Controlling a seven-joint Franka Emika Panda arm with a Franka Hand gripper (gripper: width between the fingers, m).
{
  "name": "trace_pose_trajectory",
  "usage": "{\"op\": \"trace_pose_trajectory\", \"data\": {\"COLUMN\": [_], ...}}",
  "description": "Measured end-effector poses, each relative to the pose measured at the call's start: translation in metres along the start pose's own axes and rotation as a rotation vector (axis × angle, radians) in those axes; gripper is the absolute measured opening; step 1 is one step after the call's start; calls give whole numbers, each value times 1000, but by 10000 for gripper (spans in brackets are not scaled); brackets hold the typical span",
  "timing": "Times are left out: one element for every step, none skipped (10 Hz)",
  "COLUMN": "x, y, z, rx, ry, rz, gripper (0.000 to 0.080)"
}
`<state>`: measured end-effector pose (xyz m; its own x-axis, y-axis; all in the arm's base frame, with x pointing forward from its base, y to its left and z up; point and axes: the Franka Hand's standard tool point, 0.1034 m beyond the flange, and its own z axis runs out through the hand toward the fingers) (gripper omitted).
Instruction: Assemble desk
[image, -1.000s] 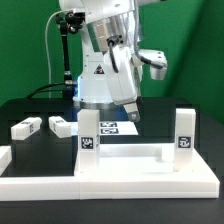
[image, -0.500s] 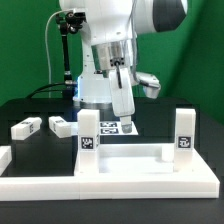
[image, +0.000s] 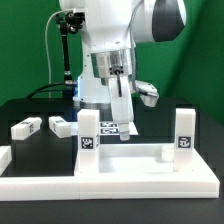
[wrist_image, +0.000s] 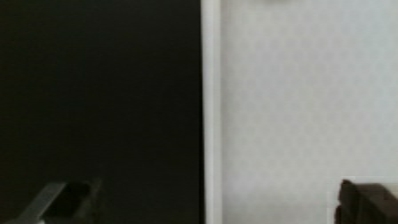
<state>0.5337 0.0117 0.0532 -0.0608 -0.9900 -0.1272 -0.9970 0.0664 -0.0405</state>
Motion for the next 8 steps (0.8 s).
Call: {"op": "trace_pose_trajectory", "data": {"x": [0, -1, 1, -1, -6, -5, -5, -5], "y": [0, 4, 10, 12, 9, 6, 6, 7], "z": [1, 8, 24, 37, 44, 43, 43, 43], "rx": [-1, -13, -31, -62, -87, -86, -86, -87], "ry": [0, 2, 13, 15, 5, 2, 2, 3], "rz": [0, -1, 2, 11, 13, 17, 15, 14], "gripper": [649, 649, 649, 649, 649, 649, 649, 553]}}
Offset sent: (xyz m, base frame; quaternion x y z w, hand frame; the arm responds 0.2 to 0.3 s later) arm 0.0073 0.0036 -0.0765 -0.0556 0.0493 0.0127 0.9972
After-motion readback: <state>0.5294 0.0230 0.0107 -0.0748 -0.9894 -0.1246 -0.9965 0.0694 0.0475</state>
